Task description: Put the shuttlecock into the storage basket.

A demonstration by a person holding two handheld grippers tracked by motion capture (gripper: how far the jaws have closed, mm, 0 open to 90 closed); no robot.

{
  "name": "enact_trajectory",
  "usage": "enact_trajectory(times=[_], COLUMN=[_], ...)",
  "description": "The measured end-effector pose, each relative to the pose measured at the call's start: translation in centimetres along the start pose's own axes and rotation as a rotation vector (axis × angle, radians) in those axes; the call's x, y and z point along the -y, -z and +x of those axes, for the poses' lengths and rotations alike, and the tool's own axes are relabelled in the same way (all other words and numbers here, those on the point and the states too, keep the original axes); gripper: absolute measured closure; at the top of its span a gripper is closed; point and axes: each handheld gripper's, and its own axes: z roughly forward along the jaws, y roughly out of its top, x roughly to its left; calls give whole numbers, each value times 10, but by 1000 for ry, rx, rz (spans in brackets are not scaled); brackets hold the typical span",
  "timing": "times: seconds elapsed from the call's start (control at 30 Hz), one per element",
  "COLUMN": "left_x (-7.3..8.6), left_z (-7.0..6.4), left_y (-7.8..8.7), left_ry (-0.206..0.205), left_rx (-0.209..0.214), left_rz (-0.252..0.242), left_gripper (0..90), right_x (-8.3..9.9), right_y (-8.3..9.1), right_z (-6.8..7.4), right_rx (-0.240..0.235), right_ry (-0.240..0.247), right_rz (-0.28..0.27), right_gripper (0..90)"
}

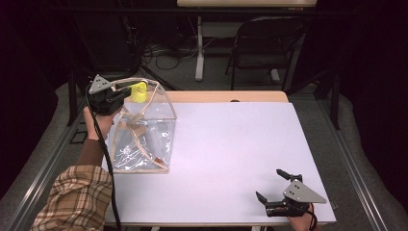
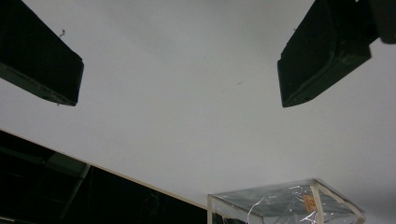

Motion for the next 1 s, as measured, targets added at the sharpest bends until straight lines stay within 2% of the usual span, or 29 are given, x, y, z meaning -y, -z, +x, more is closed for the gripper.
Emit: enact_trajectory(times=[0.5,1.0], left_x=[3,5], left_z=[0,-4], left_y=[-9,-19], left_ry=[6,-8], left_rx=[8,17], left_rz=[45,106], left_gripper=[897,895], right_x=[0,0], right_y=[0,0], right_z=[0,0], right_rx=[0,1], right_ry=[0,0], right_rz=[1,-1], right_gripper=[0,0])
